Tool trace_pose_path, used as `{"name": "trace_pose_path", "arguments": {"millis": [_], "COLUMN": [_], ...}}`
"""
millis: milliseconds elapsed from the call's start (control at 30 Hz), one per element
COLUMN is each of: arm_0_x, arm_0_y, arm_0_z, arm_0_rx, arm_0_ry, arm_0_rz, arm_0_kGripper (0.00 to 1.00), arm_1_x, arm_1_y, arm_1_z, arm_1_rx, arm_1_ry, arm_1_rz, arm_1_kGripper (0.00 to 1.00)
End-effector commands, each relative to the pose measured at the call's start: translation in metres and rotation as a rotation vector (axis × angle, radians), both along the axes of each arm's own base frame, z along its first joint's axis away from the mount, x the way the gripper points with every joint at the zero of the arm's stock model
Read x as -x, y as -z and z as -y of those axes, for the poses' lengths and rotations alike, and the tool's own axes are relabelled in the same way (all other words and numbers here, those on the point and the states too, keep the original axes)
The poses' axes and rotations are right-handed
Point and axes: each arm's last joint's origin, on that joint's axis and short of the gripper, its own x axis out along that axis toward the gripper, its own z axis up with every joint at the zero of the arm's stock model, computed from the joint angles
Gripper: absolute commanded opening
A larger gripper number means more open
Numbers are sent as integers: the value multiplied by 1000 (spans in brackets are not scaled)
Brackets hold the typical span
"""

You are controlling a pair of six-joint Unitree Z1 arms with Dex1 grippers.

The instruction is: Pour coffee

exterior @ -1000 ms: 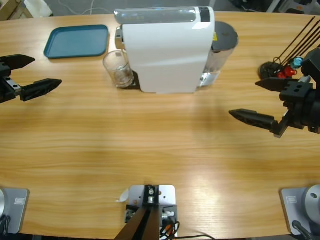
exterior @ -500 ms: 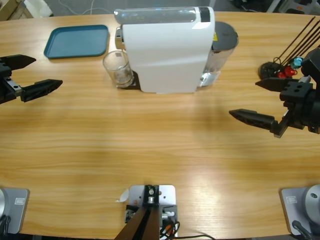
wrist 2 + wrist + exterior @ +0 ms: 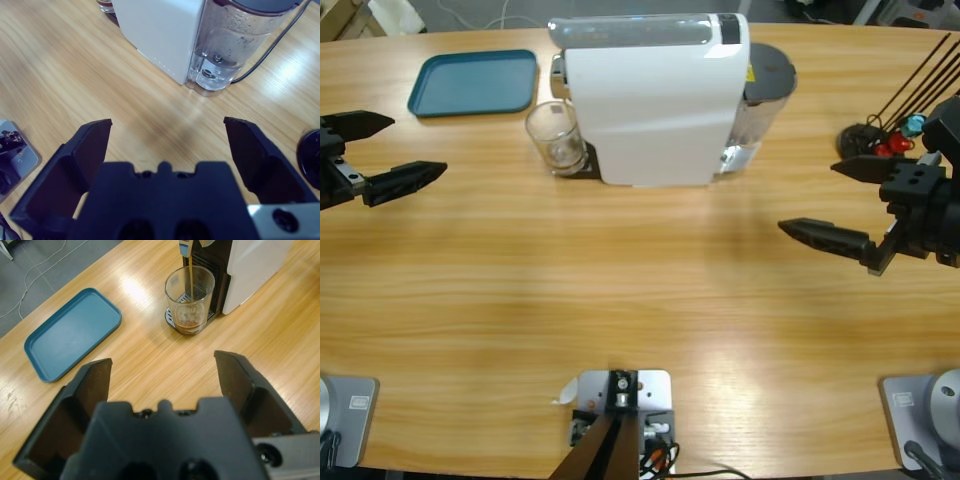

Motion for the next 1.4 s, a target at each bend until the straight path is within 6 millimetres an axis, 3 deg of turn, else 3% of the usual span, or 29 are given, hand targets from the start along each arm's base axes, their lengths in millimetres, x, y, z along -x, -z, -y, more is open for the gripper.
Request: {"name": "trace_pose_path", "arguments": {"millis": [33, 1400], "arm_0_x": [6, 3], "arm_0_y": [11, 14], "arm_0_z": [-2, 2], "arm_0_rx": [-23, -27], "arm_0_ry": [15, 20], "arm_0_rz": [-13, -31], "arm_0_kGripper": [881, 862], "arm_1_x": [3, 3], "arm_1_y": [8, 8], "arm_1_z": [2, 2], "arm_1_rx": [9, 7], "arm_1_ry": [5, 8], "arm_1_rz": [-16, -10], "arm_1_kGripper": [1000, 1000]}}
